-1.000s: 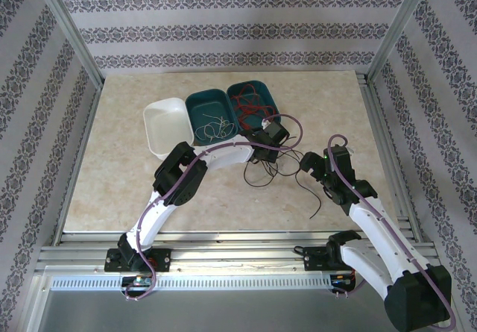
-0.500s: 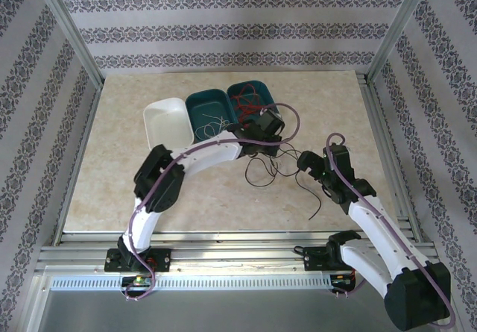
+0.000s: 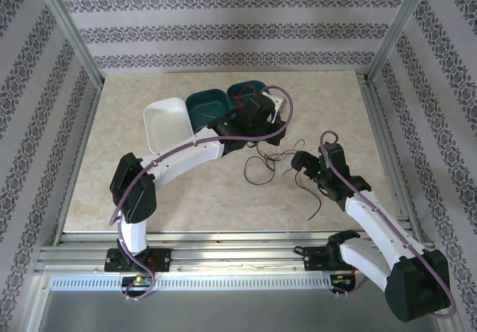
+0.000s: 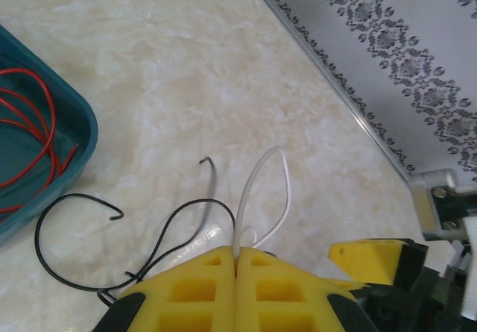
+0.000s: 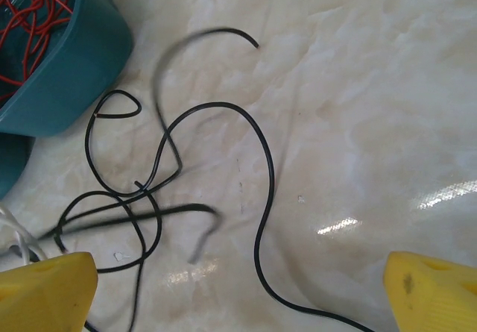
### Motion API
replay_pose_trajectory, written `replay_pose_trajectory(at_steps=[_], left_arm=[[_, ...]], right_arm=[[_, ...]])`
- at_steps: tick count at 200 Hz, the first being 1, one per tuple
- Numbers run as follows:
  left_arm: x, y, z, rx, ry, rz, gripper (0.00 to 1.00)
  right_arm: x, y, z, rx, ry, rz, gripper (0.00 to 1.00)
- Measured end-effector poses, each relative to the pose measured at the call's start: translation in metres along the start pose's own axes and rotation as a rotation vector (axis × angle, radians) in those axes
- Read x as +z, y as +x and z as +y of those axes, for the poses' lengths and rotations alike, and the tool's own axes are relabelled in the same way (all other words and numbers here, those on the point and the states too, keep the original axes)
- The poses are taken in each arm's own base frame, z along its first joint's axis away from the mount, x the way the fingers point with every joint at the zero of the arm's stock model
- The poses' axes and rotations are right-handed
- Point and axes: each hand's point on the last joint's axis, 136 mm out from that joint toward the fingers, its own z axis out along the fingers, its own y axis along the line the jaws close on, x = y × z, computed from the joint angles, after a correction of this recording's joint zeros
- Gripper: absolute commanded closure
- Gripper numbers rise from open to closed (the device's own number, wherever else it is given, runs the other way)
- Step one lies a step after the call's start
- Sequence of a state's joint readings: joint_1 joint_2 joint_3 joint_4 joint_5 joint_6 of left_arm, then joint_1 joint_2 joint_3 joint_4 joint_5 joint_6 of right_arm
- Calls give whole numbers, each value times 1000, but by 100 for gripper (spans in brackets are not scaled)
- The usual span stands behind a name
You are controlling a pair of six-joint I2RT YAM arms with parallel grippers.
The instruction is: Untangle the cables
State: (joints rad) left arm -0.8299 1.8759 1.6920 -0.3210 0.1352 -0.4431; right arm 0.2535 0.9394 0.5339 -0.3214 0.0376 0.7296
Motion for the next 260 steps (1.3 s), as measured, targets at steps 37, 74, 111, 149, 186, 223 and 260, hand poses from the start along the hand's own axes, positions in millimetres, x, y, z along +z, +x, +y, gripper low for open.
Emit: replay_pose_trajectory(at_steps=[37,74,111,149,186,223,260], left_arm=[[-33,-21,-17,27,56,-59,100],[-76,-50,-33,62,99,-170,100],[-98,-61,-26,87,49,-240,100],[-114,-67,1,89,-55,-288,100],[-134,-81,47,44,-165,-340,100],[-149,-80,93,-7,-261,-356,100],[-152,-72,131,-59,-327,-344,100]], right_arm=[[0,-1,-2,1,11,-9,2],[-1,-4,-2,1,18,-18,2],[-3,-9,1,1,11,-30,2],[-4,-10,2,1,10,-33,2],[-4,-10,1,1,16,-32,2],[-4,-10,1,1,17,-33,2],[-4,-9,-1,1,26,-27,2]])
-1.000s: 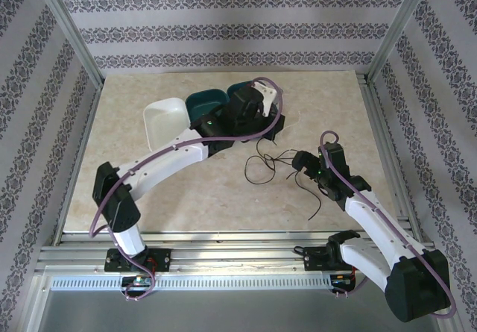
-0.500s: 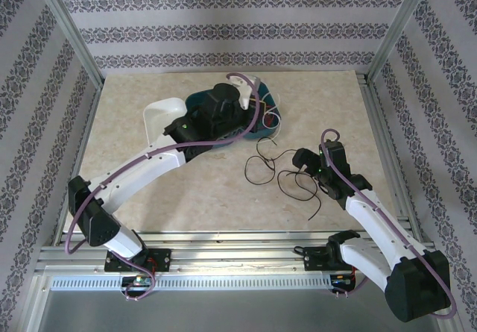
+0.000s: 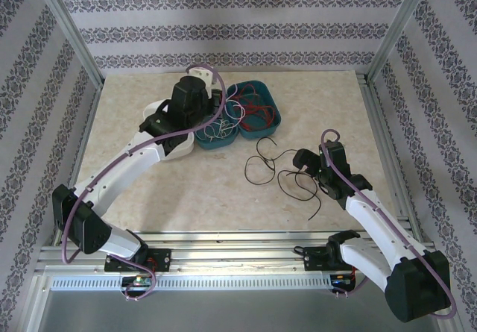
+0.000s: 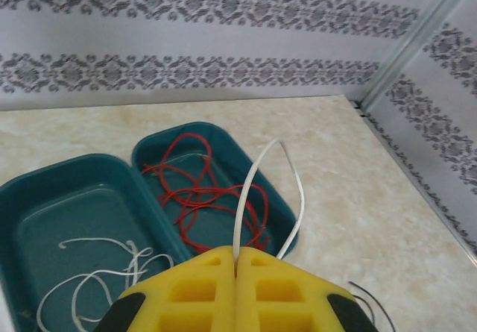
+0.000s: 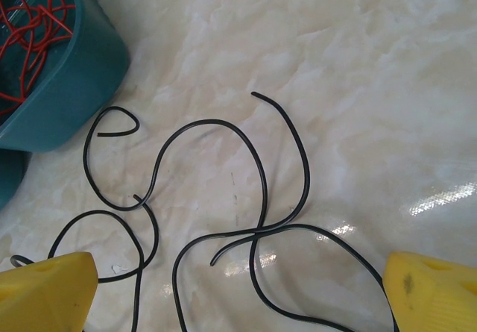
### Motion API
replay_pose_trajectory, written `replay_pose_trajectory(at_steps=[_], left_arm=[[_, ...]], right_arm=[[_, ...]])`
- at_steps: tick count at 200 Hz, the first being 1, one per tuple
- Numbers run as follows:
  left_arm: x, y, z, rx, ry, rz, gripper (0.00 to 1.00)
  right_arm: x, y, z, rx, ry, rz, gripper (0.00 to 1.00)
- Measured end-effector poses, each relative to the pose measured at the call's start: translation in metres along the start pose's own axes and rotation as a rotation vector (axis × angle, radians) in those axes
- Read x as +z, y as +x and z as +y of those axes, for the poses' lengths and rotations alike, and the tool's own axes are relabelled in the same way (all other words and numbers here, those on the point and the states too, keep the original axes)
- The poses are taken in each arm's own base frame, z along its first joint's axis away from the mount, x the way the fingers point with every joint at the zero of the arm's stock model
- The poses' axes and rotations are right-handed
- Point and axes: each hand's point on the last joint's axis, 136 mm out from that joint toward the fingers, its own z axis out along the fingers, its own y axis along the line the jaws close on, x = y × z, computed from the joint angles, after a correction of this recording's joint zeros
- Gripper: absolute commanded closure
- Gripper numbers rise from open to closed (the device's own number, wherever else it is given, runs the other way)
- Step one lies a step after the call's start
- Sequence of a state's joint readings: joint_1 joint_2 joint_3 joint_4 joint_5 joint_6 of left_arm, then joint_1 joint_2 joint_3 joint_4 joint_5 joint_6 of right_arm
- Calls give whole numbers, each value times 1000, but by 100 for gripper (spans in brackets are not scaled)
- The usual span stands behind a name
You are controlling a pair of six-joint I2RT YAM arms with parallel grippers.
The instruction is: Untangle the cables
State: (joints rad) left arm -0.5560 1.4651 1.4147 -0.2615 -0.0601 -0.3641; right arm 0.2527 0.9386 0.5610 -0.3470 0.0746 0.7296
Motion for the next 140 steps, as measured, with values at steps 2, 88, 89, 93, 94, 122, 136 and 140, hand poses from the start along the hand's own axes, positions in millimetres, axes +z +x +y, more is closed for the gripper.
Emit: replay_pose_trajectory(at_steps=[2,88,89,93,94,122,136,140], left_arm=[[0,0,2,-3,-4,1,100],[31,5,63,-73,-97,50,100],[31,6,64,-73,-97,51,100],[36,8,67,-78,-103,61,100],[36,9,68,-79,-104,63,100],[60,29,91,-108,-143,133,100],[71,39,100,-118,-160,171,100],[74,41,103,-120,-164,180,100]], right_arm=[[0,0,0,0,0,0,2],[0,1,-4,-1,21,1,2],[0,1,-4,-1,21,1,2],[0,1,-4,-1,22,2,2],[0,1,-4,-1,22,2,2],[0,2,-5,-1,24,4,2],[0,2,-5,-1,25,5,2],[0,2,-5,-1,25,5,2]])
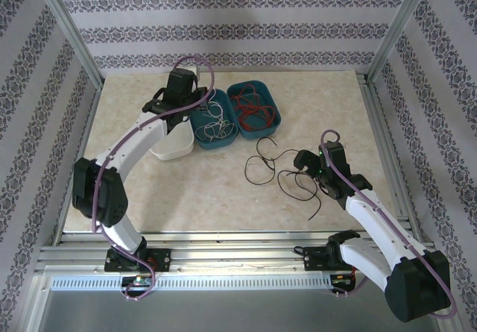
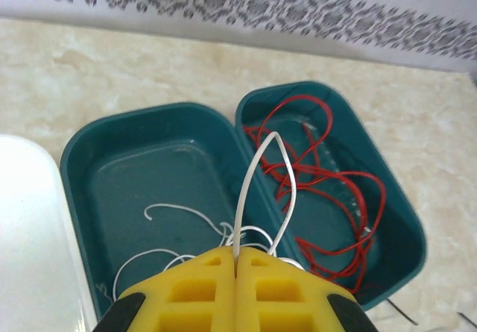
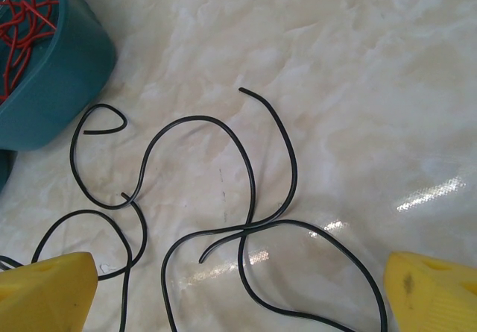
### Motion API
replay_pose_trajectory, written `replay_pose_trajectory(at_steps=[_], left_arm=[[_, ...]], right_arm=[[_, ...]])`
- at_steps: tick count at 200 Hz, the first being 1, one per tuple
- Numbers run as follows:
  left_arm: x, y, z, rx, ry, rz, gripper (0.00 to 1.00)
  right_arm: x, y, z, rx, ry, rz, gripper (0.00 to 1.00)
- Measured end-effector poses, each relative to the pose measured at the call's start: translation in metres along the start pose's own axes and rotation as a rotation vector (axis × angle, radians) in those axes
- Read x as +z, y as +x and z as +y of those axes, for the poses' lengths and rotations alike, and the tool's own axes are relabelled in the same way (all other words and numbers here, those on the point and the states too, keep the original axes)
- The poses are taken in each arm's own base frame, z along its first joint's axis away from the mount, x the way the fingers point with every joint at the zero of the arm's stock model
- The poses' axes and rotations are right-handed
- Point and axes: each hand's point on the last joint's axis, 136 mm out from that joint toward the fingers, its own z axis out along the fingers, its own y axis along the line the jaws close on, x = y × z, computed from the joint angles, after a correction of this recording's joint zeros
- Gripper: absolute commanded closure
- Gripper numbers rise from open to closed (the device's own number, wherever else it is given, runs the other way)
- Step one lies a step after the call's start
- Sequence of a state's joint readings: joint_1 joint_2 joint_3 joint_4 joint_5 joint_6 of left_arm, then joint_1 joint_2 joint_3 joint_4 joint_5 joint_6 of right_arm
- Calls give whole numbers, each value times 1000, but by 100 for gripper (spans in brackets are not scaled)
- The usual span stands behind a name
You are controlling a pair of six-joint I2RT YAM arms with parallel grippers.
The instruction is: Untangle the cables
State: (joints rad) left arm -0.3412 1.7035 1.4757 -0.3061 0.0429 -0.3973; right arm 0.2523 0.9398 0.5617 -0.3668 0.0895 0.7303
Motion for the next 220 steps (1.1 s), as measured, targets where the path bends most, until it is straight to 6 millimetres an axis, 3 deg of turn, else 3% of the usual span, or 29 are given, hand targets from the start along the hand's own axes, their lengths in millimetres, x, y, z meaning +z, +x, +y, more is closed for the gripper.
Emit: replay_pose_trajectory(at_steps=[94,113,132,181,220], left_arm=[[84,35,19,-35,4,189,100],[91,43,23,-41,4,214,100],[95,47,27,-46,0,226,91],[106,43,44,-48,-42,227,76],[106,43,50,-47,-62,230,70]], right_arm=[[0,2,-3,0,14,8,2],[0,2,-4,0,16,9,2],[0,2,-4,0,17,7,2],[-2,-1,-2,0,14,2,2],[-2,-2,0,1,10,-1,2]])
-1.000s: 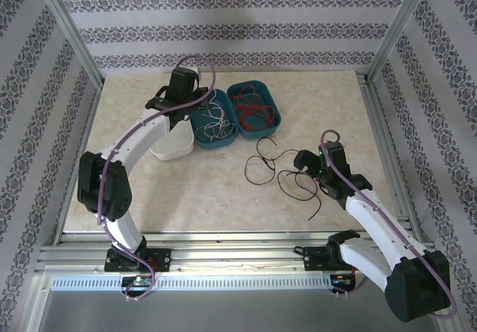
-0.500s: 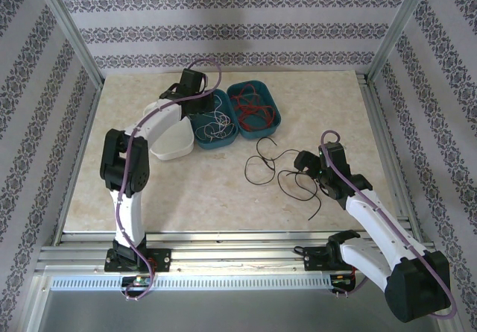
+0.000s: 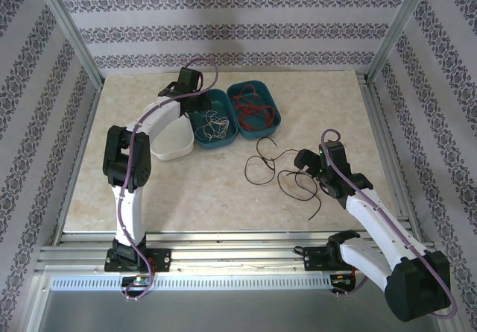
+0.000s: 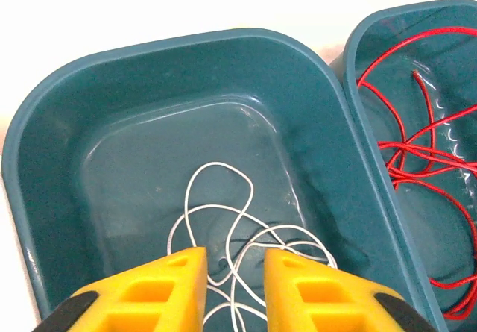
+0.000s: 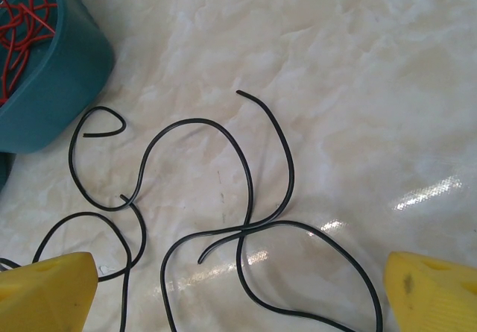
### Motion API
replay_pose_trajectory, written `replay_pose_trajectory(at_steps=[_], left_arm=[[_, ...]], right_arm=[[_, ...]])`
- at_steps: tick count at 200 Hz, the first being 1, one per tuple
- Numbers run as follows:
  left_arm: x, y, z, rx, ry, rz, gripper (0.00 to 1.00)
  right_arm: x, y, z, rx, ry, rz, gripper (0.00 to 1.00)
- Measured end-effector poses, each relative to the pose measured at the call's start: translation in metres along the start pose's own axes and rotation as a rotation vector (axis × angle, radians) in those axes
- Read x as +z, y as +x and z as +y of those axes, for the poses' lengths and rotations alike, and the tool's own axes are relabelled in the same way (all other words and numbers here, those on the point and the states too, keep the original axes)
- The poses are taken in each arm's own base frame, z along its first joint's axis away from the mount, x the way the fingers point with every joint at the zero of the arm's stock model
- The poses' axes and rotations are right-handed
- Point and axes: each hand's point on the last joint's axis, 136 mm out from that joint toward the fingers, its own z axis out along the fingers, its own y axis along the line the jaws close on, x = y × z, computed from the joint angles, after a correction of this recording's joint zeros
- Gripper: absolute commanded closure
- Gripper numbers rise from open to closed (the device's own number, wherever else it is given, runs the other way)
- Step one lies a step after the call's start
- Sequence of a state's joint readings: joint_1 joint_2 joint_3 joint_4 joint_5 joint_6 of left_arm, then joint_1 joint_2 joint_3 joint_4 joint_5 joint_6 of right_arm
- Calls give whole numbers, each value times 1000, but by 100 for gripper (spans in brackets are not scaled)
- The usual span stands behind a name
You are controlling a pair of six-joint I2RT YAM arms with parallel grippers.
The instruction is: Untangle the cables
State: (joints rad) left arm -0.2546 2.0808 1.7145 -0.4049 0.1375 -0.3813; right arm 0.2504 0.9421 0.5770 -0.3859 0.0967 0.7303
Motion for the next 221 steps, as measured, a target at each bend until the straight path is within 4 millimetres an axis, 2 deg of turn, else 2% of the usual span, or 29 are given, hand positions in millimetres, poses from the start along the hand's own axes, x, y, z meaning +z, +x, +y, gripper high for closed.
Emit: replay_pose_trajectory(at_steps=[33,67,84,100,127,144,171,191,221], left_arm=[[-4,5,0,-5,7,9,60],[-29,15,-13,14,36,4,47],[-49,22,-36,67,84,-18,41],[-66,36,-65,136,147,-36,39],[-83,83,-112,310,253,-39,38],[-82,116,-129,392,310,-8,33],[-71,156,-131,441,365,50,16],[-61,171,-134,448,400,72,10],[-44,190,-143,461,441,109,11]], right_arm=[[2,2,-1,-2,11,12,2],[5,4,-3,-5,34,38,2],[7,6,-4,-7,45,50,2],[9,7,-5,-8,51,57,2],[11,8,-5,-9,57,64,2],[11,8,-6,-9,59,66,2],[11,8,-6,-8,59,66,2],[11,8,-6,-8,59,66,2],[10,7,-5,-4,56,63,2]])
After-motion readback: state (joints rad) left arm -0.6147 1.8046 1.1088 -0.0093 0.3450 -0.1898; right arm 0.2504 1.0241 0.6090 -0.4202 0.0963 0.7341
